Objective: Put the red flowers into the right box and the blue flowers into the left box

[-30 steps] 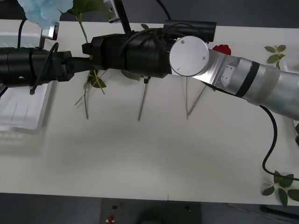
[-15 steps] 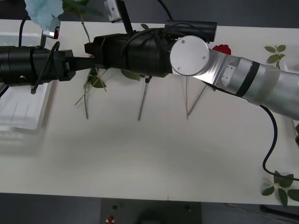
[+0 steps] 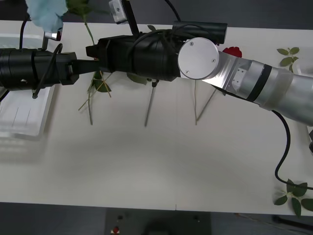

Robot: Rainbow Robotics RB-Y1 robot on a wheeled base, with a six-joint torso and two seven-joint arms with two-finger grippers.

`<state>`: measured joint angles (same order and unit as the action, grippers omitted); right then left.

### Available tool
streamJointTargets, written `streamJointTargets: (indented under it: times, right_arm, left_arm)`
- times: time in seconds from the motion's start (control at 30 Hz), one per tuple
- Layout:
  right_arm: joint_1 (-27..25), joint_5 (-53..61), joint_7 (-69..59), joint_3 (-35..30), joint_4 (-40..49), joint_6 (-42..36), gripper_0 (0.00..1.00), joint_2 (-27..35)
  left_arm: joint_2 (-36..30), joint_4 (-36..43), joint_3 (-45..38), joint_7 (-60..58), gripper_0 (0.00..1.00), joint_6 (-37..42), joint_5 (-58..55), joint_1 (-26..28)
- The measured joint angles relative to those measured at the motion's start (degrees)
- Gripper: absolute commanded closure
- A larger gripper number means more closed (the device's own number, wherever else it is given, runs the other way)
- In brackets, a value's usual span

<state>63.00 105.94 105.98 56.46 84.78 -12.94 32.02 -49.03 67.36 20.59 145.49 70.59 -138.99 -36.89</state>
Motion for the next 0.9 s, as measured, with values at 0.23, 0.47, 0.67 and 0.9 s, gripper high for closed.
streamJointTargets:
  times: [0.23,0.47,0.67,0.9]
  right_arm:
    - [0.0,0.0,0.0,0.0,0.0,0.0,0.0,0.0]
    - [0.0,0.0,0.0,0.0,0.0,0.0,0.0,0.0]
    - [-0.1,0.0,0.0,0.0,0.0,0.0,0.0,0.0]
    - [-1.3,1.5,0.0,-3.4,0.9,-2.0,0.0,0.7]
  left_arm:
    - [0.0,0.0,0.0,0.0,1.0,0.0,0.0,0.0]
    - [0.0,0.0,0.0,0.0,1.0,0.0,0.0,0.0]
    - [0.0,0.0,0.0,0.1,1.0,0.0,0.0,0.0]
    - [-0.2,0.0,0.0,0.1,1.0,0.0,0.0,0.0]
